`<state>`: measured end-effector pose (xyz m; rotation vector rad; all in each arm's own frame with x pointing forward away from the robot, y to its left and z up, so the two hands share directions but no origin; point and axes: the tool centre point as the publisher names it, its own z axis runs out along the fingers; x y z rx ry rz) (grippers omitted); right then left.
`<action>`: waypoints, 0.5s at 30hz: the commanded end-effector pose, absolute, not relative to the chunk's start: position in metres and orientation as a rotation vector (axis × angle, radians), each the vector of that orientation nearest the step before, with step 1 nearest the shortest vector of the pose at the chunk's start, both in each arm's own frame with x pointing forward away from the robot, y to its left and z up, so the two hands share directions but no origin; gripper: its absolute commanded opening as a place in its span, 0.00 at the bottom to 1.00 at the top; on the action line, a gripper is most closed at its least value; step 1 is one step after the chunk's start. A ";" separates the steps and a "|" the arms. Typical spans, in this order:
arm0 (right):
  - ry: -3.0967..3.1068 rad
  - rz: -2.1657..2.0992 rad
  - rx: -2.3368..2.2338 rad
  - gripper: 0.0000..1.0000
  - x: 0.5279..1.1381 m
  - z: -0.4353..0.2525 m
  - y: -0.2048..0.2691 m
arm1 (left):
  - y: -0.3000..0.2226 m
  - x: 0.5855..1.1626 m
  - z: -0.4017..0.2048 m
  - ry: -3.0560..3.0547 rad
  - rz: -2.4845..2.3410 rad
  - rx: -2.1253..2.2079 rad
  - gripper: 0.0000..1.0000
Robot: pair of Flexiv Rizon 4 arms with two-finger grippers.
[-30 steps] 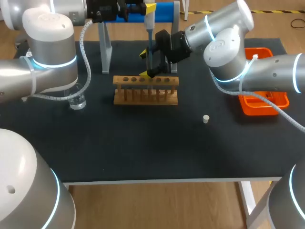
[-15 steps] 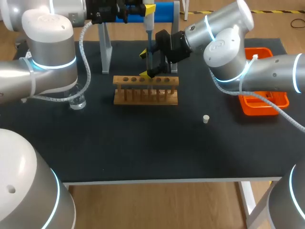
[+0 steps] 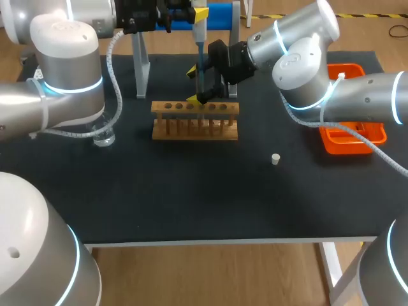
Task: Invert the test tube, pick up the pipette, mount the tip to pipette, aspirate from beaker and dispense into the tube, eject the tip, return the pipette, and cap with the stopper.
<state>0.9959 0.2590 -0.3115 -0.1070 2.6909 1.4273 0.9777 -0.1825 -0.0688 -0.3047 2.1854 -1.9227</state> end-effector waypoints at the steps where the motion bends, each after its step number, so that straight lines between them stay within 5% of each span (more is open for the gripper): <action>1: 2.697 1.423 -0.109 1.00 0.996 -0.310 0.258 | -0.183 0.977 -0.071 2.174 -1.926 -0.306 0.00; 15: 2.697 1.423 -0.109 1.00 0.996 -0.310 0.258 | -0.184 0.975 -0.074 2.178 -1.906 -0.294 0.00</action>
